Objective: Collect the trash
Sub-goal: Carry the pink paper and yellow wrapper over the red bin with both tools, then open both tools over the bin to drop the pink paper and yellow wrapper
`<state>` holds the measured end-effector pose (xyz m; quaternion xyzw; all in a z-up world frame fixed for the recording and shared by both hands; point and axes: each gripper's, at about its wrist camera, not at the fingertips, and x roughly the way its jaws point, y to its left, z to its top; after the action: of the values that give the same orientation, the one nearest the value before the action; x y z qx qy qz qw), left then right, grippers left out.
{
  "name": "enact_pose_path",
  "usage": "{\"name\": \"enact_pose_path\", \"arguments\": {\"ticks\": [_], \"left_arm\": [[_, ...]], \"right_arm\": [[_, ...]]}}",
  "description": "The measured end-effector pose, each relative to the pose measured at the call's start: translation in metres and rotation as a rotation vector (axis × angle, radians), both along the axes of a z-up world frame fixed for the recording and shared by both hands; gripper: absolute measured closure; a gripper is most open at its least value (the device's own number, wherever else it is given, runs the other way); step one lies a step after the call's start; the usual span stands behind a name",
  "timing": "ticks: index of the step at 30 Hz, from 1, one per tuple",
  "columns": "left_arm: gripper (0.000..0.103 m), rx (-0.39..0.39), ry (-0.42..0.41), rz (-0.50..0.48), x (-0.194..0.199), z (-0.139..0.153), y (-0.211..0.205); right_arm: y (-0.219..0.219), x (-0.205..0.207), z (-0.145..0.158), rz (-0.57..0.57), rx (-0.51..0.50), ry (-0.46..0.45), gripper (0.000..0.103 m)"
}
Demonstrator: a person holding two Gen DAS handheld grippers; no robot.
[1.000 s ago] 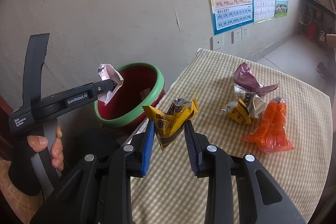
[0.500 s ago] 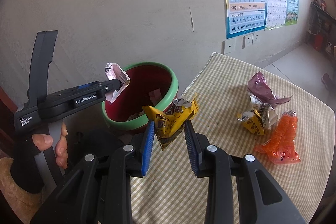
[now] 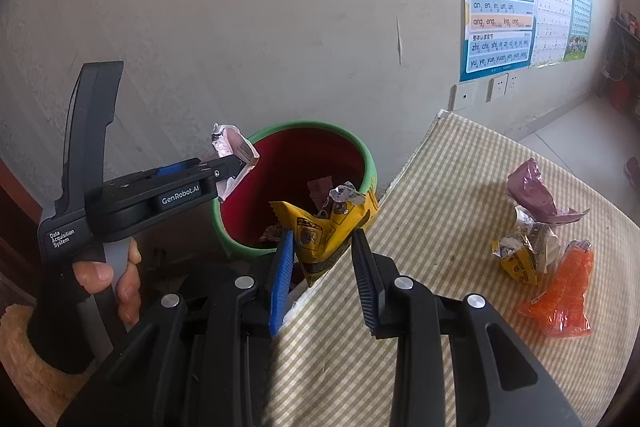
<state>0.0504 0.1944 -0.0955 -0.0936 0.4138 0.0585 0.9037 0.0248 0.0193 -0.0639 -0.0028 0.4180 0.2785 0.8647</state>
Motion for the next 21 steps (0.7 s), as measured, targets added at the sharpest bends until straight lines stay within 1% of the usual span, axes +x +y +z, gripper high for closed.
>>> {"name": "enact_pose_path", "arguments": {"ticks": [13, 21], "left_arm": [[0.053, -0.005, 0.009, 0.006, 0.01, -0.006, 0.012], [0.053, -0.023, 0.021, 0.009, 0.014, -0.014, 0.017]], "right_arm": [[0.016, 0.011, -0.005, 0.025, -0.023, 0.007, 0.072], [0.032, 0.018, -0.009, 0.048, -0.036, 0.028, 0.072]]}}
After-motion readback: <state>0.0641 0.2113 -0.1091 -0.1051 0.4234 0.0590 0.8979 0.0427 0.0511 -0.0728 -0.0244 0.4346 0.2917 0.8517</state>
